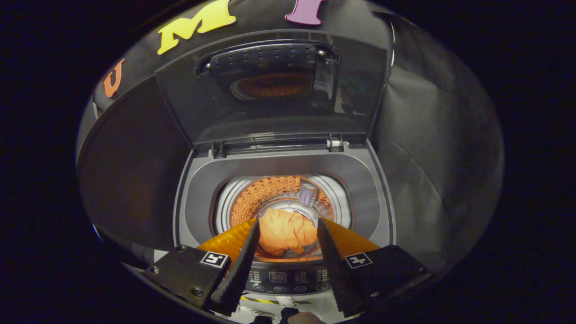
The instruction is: Put the clothes into the washing machine and then close the washing machine lid.
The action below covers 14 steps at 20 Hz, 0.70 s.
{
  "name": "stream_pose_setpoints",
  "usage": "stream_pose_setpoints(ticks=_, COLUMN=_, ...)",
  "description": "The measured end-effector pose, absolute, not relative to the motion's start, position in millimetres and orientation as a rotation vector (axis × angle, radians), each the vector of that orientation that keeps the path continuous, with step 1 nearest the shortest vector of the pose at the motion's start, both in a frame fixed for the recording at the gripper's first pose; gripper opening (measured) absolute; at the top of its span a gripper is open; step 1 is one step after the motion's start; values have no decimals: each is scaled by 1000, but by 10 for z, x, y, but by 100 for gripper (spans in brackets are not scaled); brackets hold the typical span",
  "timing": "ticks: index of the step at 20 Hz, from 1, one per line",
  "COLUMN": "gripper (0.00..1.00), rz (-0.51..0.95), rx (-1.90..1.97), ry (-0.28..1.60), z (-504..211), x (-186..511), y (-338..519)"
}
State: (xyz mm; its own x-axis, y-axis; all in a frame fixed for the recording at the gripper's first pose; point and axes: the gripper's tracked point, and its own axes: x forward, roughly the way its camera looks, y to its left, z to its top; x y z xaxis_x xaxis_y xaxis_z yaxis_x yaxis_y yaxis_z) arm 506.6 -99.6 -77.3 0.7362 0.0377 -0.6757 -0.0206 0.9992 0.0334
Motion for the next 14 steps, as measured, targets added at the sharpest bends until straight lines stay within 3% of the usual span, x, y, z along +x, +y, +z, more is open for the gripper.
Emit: stream_pose_setpoints(ticks=14, gripper=80, rz=32, rx=3, ry=497, z=106, x=5177, y=-1000)
